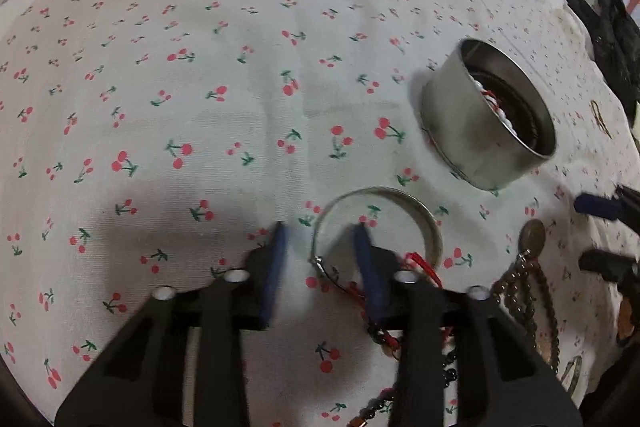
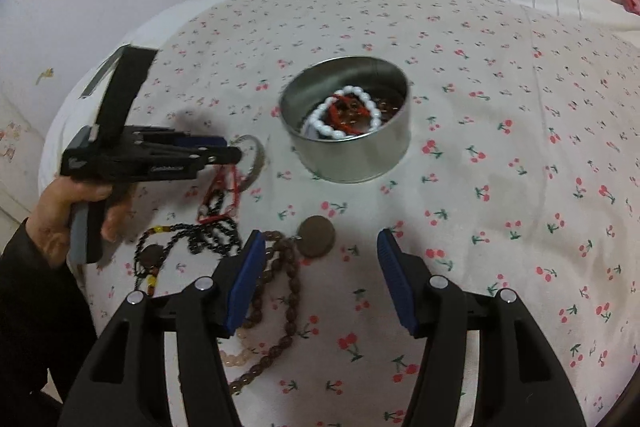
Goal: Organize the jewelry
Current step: 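Grasp the thin silver bangle with the left gripper, then grasp the larger silver bangle on the sheet with the right gripper, then carry both bangles over the silver tin and open both grippers to drop them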
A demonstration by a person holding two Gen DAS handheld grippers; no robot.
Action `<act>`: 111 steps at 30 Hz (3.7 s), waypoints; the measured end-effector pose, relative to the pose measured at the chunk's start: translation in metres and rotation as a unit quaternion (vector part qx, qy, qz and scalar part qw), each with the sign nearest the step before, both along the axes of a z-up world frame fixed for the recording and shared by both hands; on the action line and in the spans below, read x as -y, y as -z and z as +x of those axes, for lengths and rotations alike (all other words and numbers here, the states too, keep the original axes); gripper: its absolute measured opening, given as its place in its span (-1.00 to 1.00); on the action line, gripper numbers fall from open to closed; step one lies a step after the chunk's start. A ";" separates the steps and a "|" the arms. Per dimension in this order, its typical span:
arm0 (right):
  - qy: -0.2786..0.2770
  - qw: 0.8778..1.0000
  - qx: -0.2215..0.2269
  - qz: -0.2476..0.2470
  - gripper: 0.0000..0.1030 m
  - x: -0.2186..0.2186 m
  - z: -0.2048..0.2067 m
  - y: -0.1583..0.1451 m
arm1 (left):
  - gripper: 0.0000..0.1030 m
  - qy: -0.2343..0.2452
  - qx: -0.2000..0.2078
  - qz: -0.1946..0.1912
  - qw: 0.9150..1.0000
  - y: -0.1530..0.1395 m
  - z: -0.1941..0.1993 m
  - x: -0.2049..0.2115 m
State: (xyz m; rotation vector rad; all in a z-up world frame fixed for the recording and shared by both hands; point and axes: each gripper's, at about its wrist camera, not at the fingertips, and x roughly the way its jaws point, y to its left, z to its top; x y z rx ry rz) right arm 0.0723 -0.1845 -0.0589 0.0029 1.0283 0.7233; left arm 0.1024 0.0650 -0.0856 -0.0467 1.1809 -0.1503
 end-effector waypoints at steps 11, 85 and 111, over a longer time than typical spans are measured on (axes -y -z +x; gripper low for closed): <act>-0.014 1.000 0.004 0.016 0.23 -0.003 -0.005 -0.003 | -0.91 0.013 0.004 0.028 1.000 -0.005 -0.004 0.009; -0.049 0.985 0.125 -0.103 -0.95 0.033 -0.183 -0.009 | -0.92 0.002 0.056 -0.082 0.995 -0.064 -0.013 -0.009; -0.014 0.987 0.159 -0.011 -0.94 0.028 -0.139 -0.035 | 0.07 -0.095 0.013 -0.047 0.994 -0.017 0.005 -0.052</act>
